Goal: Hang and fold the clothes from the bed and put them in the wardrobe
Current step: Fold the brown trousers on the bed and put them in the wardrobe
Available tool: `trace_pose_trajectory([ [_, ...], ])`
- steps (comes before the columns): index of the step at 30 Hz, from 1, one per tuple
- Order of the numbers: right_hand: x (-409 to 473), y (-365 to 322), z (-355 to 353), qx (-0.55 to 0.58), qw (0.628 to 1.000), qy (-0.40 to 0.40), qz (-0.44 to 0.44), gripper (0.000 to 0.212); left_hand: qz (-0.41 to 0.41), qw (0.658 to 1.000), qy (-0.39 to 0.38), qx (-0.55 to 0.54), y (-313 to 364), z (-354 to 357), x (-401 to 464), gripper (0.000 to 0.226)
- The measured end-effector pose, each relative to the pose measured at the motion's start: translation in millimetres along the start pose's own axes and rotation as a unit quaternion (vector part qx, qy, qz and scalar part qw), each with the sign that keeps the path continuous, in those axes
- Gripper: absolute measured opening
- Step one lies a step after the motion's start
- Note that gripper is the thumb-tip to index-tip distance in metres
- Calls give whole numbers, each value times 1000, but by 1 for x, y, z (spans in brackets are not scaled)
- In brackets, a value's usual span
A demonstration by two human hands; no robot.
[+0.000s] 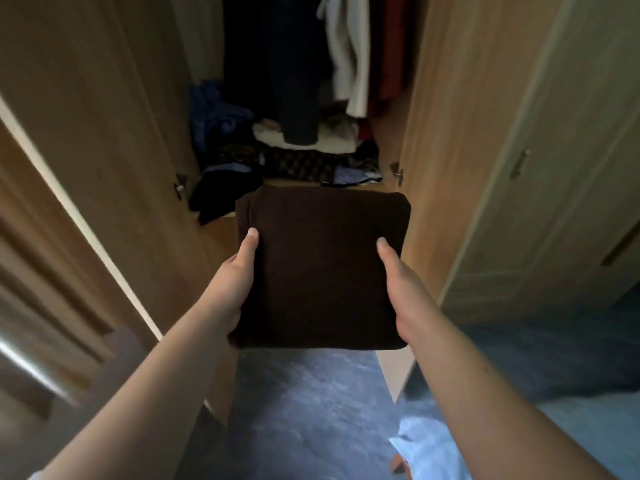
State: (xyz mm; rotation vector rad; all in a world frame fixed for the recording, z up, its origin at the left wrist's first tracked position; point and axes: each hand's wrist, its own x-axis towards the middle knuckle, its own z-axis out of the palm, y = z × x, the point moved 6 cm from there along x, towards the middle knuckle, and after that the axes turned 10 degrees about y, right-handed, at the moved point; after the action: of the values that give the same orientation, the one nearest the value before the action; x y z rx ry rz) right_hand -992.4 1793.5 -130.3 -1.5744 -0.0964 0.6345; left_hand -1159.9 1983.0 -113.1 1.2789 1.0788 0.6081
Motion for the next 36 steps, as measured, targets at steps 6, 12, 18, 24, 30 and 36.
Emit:
trace_pose_trajectory([
  [6,63,-20,54,-22,999,-43,7,72,0,998,56,-14,16,-9,58,83],
  [12,169,-36,115,-52,995,-70,51,124,19,990,137,-17,45,-15,131,82],
  [18,232,-65,187,-76,985,-149,30,102,12,975,222,-19,53,-28,209,87],
  [24,314,-69,261,-106,980,-159,59,113,-31,969,245,-19,61,-41,307,90],
  [30,391,-106,337,-59,988,-144,21,78,-1,972,235,-10,108,-53,434,76],
  [36,459,-126,396,-19,991,-133,23,80,82,959,256,89,153,-62,535,72],
])
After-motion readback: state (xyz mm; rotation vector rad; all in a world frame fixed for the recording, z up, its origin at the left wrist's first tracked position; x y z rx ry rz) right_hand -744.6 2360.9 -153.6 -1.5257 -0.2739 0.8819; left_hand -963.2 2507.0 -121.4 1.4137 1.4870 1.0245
